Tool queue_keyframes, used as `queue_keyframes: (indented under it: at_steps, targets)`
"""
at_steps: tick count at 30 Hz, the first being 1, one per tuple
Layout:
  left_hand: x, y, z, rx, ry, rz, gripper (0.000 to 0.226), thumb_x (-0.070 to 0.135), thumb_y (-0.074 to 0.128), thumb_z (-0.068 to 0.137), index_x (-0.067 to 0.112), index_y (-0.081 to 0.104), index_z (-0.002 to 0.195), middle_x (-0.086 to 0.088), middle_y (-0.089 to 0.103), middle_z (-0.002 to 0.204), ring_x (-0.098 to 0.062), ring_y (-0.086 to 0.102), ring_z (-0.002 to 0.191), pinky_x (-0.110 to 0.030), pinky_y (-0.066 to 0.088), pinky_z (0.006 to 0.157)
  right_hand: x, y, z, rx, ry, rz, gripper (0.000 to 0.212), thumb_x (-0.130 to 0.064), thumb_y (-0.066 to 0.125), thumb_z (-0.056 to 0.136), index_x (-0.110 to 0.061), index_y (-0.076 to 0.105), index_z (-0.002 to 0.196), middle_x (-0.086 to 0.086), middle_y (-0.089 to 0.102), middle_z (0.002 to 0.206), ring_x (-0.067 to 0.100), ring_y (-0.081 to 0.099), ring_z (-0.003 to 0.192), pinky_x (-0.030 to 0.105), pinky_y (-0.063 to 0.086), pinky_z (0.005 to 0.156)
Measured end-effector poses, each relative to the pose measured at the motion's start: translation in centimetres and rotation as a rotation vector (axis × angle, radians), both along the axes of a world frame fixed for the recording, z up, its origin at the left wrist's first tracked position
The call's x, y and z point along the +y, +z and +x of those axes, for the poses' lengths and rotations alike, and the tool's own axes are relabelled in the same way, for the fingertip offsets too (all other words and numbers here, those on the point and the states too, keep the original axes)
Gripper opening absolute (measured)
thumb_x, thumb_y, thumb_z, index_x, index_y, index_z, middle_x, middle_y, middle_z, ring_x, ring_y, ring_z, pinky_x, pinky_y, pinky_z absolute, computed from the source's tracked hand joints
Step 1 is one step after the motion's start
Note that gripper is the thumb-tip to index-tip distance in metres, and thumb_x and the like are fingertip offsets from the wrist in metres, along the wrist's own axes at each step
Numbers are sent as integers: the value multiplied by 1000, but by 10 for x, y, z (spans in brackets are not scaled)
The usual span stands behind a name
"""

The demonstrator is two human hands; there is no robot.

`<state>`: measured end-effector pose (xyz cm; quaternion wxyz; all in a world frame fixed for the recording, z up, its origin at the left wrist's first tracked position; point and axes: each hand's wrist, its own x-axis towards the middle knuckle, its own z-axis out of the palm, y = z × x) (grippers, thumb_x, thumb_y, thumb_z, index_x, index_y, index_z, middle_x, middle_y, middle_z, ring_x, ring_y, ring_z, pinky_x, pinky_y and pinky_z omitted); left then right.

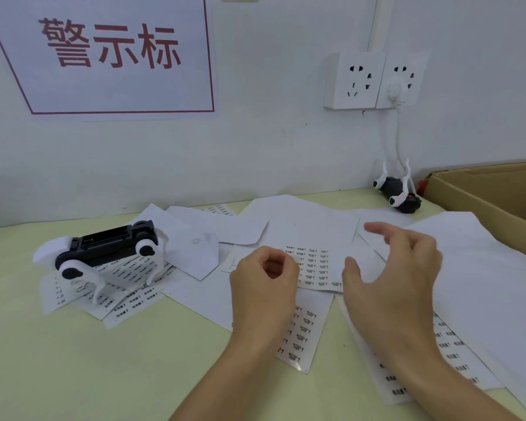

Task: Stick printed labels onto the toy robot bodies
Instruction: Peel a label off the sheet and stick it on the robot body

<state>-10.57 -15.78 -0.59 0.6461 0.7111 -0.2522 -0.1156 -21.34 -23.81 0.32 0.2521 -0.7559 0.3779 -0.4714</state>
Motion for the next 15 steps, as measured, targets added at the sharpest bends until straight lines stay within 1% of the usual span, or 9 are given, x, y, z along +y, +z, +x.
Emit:
queue_keyframes:
  at_steps: [1,3,4,5,7,9,12,14,15]
  targets:
    - [0,0,0,-1,8,-5,19,19,65,90,25,69,73,12,71,70,-6,67,66,-14,49,57,3,3,0,-11,44,-28,38,-15,66,86,-29,57,120,-14,47,102,0,42,96,13,34,83]
    - [0,1,-1,-18,16,-22,18,19,66,89,25,69,72,11,70,69,-5,65,64,-16,49,58,13,7,-1,-33,226,22,29,-12,61,88,-28,67,111,-14,57,71,2,52,64,8,37,61]
    - [0,2,-1,-34,17,-32,18,18,66,89,25,69,72,11,70,69,-5,65,64,-16,49,59,20,7,0,-35,329,80,30,-9,59,90,-29,70,109,-13,56,58,2,50,52,7,37,54]
    - [1,2,-2,-52,19,-40,18,17,67,88,24,69,72,10,70,69,-6,66,64,-16,50,60,26,7,0,-32,422,144,32,-8,58,91,-32,71,107,-13,54,52,1,48,47,6,38,52]
    - [1,1,-2,-75,29,-53,17,16,68,89,23,70,73,9,71,69,-8,67,66,-19,53,62,34,5,2,-17,551,258,38,-9,56,92,-43,66,105,-10,52,51,1,47,49,7,40,53]
    - [2,1,-2,-78,46,-68,19,14,68,89,21,70,72,8,71,68,-11,68,66,-22,55,64,37,4,3,-11,621,335,45,-11,54,93,-51,60,110,-6,50,53,5,48,52,9,43,56]
    - [2,1,-2,-105,50,-80,21,12,70,89,21,69,70,8,70,66,-11,68,66,-20,52,62,35,4,3,-10,646,399,51,-8,52,95,-48,53,126,-3,48,56,9,47,56,11,43,58]
    - [2,1,-3,-133,30,-80,22,11,69,89,22,69,70,9,69,66,-11,68,66,-21,51,62,35,5,3,-23,679,434,54,-5,49,95,-47,58,126,0,45,57,12,44,58,15,42,56]
    - [3,2,-4,-153,21,-77,22,10,69,88,22,70,70,9,69,66,-10,67,66,-21,50,63,34,6,3,-29,701,443,56,-3,47,95,-50,62,121,2,43,57,14,42,58,17,39,54]
